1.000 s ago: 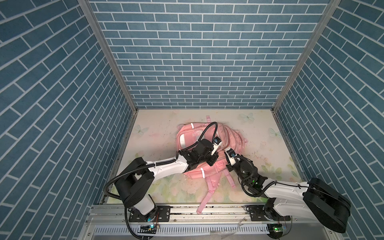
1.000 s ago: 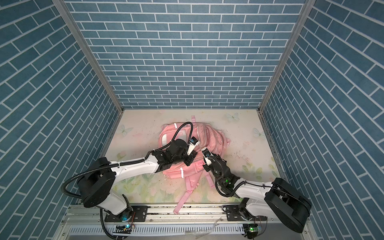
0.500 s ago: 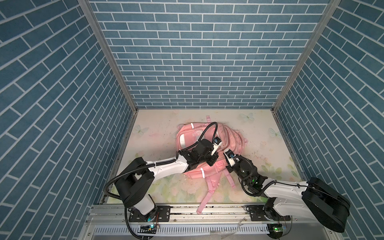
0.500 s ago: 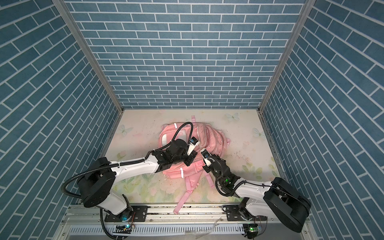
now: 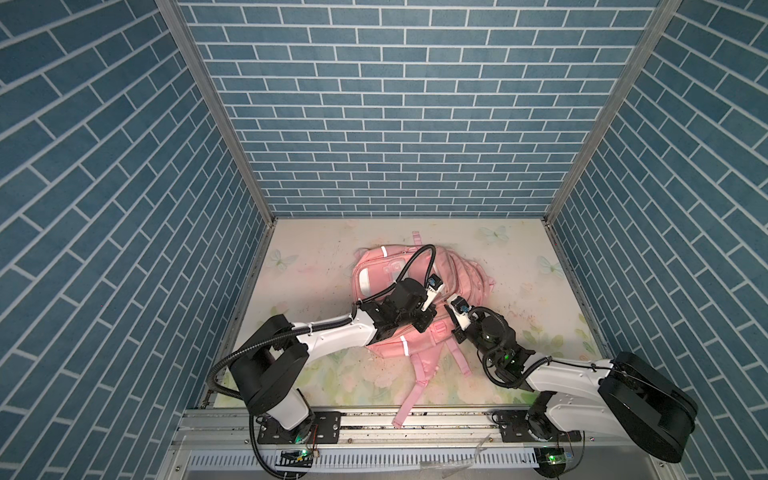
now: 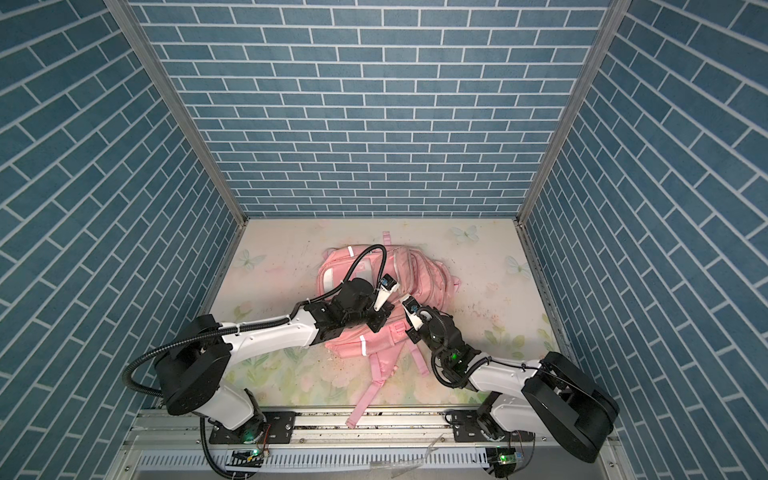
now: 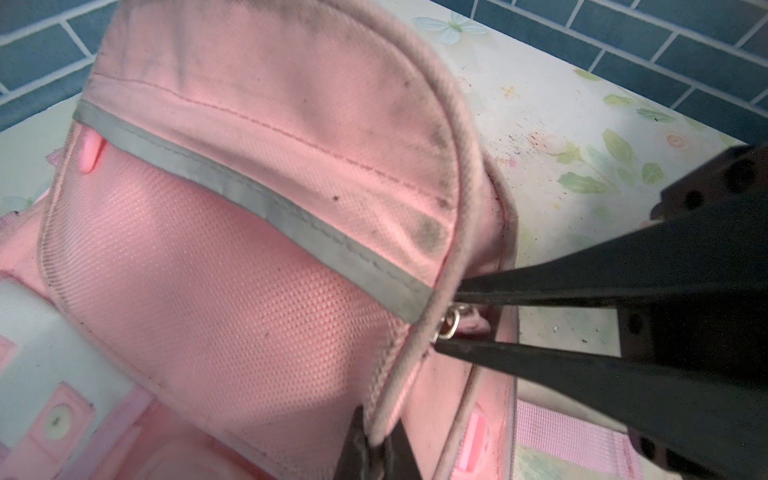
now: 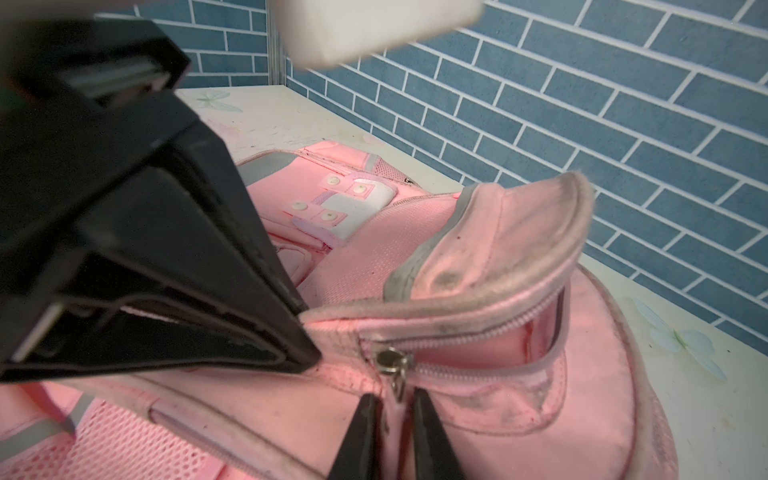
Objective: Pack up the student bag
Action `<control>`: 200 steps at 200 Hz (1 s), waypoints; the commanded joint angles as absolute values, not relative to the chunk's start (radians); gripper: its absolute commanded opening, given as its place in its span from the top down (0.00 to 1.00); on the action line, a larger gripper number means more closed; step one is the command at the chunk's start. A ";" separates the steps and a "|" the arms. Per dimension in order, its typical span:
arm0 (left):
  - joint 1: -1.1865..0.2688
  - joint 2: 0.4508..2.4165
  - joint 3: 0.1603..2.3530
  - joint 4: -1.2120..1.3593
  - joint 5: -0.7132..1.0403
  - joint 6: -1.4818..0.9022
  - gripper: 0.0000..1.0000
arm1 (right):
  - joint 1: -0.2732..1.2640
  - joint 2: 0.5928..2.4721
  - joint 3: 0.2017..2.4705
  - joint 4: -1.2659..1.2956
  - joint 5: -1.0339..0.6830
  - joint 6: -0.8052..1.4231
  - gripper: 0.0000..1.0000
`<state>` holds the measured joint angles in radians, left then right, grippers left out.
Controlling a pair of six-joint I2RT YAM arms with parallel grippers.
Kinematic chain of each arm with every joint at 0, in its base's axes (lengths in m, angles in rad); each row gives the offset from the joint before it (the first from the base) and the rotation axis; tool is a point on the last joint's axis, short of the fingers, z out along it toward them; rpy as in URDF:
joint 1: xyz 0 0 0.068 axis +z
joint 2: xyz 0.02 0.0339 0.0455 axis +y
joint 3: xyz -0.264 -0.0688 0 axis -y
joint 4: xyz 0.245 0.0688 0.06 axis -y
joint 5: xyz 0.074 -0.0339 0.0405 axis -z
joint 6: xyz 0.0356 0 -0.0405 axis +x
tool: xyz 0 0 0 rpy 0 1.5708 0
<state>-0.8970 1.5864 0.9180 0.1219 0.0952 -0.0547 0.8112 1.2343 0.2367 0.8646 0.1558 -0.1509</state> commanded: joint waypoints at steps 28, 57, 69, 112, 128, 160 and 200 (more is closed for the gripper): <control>-0.908 1.551 0.948 0.111 0.135 -0.054 1.00 | 0.804 1.248 0.278 0.810 0.112 -0.102 1.00; -0.905 1.528 0.944 0.062 0.090 -0.016 1.00 | 0.775 1.188 0.229 0.826 0.162 -0.030 1.00; -0.901 1.512 0.938 0.033 0.076 0.010 1.00 | 0.736 1.153 0.222 0.791 0.149 0.012 1.00; -0.899 1.472 0.918 -0.105 0.031 0.139 1.00 | 0.601 1.145 0.334 0.502 0.143 0.029 1.00; -0.899 1.467 0.916 -0.147 0.004 0.186 1.00 | 0.558 1.156 0.365 0.476 0.086 0.037 1.00; -0.893 1.439 0.890 -0.193 -0.037 0.303 1.00 | 0.533 1.166 0.442 0.419 0.072 -0.006 1.00; -0.779 1.396 0.876 -0.186 0.028 0.484 1.00 | 0.564 1.174 0.480 0.324 0.025 -0.035 1.00</control>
<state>-0.8753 1.4494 0.8993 -0.0937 0.0086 0.3260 0.5720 1.1717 0.4576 0.4129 -0.0837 -0.0341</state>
